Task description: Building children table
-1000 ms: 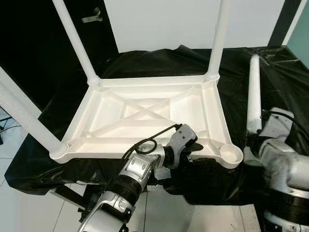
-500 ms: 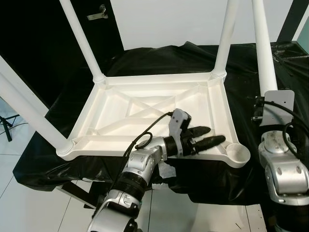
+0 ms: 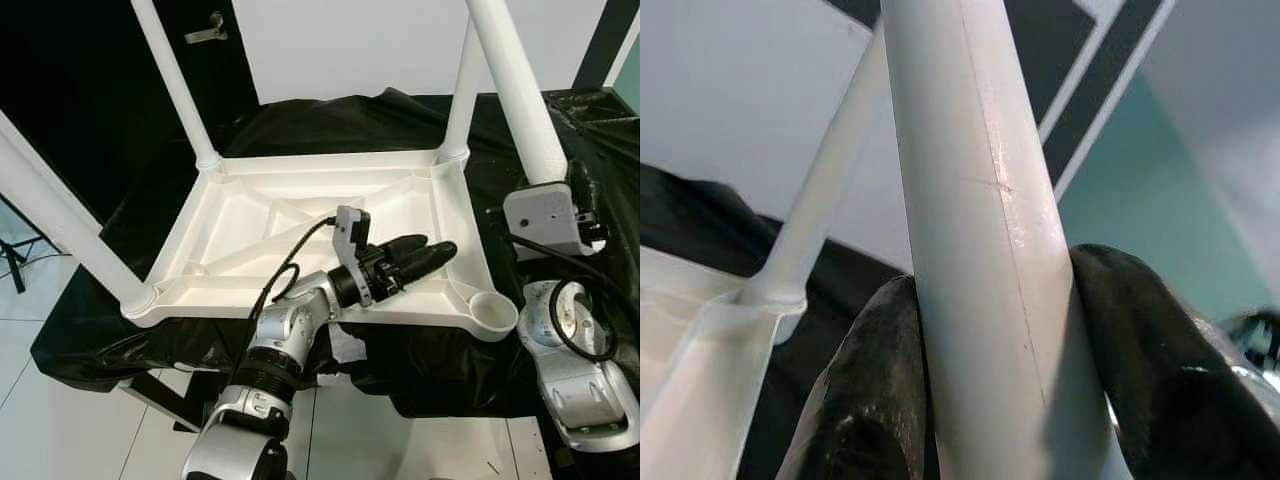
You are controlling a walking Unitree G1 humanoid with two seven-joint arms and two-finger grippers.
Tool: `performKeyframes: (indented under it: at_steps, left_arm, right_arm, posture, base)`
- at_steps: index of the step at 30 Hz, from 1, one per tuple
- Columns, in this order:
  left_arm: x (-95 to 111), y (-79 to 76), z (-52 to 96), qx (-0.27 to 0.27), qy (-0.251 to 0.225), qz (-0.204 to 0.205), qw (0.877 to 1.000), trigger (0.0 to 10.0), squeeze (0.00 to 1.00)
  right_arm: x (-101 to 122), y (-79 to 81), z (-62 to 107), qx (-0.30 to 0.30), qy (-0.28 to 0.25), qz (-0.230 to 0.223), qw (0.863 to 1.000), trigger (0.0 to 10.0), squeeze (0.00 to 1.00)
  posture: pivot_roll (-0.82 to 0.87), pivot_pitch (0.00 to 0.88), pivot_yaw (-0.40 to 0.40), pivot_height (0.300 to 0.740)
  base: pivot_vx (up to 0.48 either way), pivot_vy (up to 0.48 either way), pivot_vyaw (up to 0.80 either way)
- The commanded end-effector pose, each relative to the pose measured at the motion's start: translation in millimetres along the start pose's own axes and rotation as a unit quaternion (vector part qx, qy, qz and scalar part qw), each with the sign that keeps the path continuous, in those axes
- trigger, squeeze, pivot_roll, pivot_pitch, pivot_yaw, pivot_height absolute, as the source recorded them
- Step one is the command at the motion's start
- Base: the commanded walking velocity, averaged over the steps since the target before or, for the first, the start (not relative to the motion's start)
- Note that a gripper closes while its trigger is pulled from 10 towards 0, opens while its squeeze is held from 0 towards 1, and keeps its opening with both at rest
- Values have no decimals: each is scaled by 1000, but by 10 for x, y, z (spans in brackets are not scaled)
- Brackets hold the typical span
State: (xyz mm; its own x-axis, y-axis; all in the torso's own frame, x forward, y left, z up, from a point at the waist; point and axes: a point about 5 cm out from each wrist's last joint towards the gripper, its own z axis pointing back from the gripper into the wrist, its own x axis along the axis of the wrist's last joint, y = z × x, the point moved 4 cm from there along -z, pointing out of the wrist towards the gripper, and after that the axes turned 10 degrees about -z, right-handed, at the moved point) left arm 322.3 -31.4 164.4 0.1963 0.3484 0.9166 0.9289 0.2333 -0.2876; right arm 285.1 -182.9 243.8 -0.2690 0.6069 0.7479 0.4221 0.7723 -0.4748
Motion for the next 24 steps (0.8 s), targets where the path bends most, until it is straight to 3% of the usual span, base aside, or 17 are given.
performKeyframes:
  at_steps: [1, 2, 4, 11, 12, 13, 18, 19, 21, 22, 23, 24]
  left_arm:
    - [66, 0, 4, -12, -19, 19, 1000, 10000, 0]
    - [66, 0, 4, -12, -19, 19, 1000, 10000, 0]
    - [240, 47, -24, 0, -67, 49, 997, 10000, 0]
    - [453, 97, -43, 11, -120, 68, 990, 10000, 0]
    - [532, 108, -40, 10, -137, 71, 988, 10000, 286]
    - [622, 130, -32, 10, -156, 76, 985, 10000, 1000]
    - [751, 192, -28, 18, -172, 75, 982, 10000, 1000]
    - [728, 217, -49, 29, -160, 69, 984, 10000, 604]
    - [728, 217, -49, 29, -160, 69, 984, 10000, 604]
    - [692, 238, -70, 40, -148, 62, 986, 10000, 86]
    - [631, 267, -100, 56, -130, 55, 988, 10000, 0]
    - [631, 267, -100, 56, -130, 55, 988, 10000, 0]
  right_arm:
    - [30, 52, 25, 7, -27, 21, 999, 10000, 0]
    - [30, 52, 25, 7, -27, 21, 999, 10000, 0]
    - [-125, 195, 127, 36, -35, 64, 997, 10000, 0]
    - [-325, 369, 297, 75, -35, 101, 991, 10000, 0]
    - [-393, 398, 343, 82, -30, 109, 990, 10000, 0]
    - [-449, 419, 388, 89, -28, 121, 988, 10000, 0]
    - [-503, 470, 462, 103, -34, 141, 984, 10000, 0]
    - [-481, 497, 471, 108, -47, 148, 982, 10000, 0]
    - [-481, 497, 471, 108, -47, 148, 982, 10000, 0]
    - [-457, 518, 476, 112, -58, 156, 980, 10000, 0]
    - [-424, 535, 476, 115, -72, 165, 977, 10000, 0]
    - [-424, 535, 476, 115, -72, 165, 977, 10000, 0]
  posture:
    - [-231, 0, 79, 740]
    - [-231, 0, 79, 740]
    - [-226, 0, 76, 740]
    - [-220, 0, 73, 740]
    - [-218, 0, 75, 740]
    - [-219, 0, 76, 740]
    - [-222, 0, 86, 740]
    - [-224, 0, 89, 740]
    - [-224, 0, 89, 740]
    - [-224, 0, 90, 740]
    - [-227, 0, 94, 740]
    - [-227, 0, 94, 740]
  base:
    - [0, 0, 0]
    - [0, 0, 0]
    - [0, 0, 0]
    - [0, 0, 0]
    - [0, 0, 0]
    - [0, 0, 0]
    - [0, 0, 0]
    - [0, 0, 0]
    - [0, 0, 0]
    - [0, 0, 0]
    - [0, 0, 0]
    - [0, 0, 0]
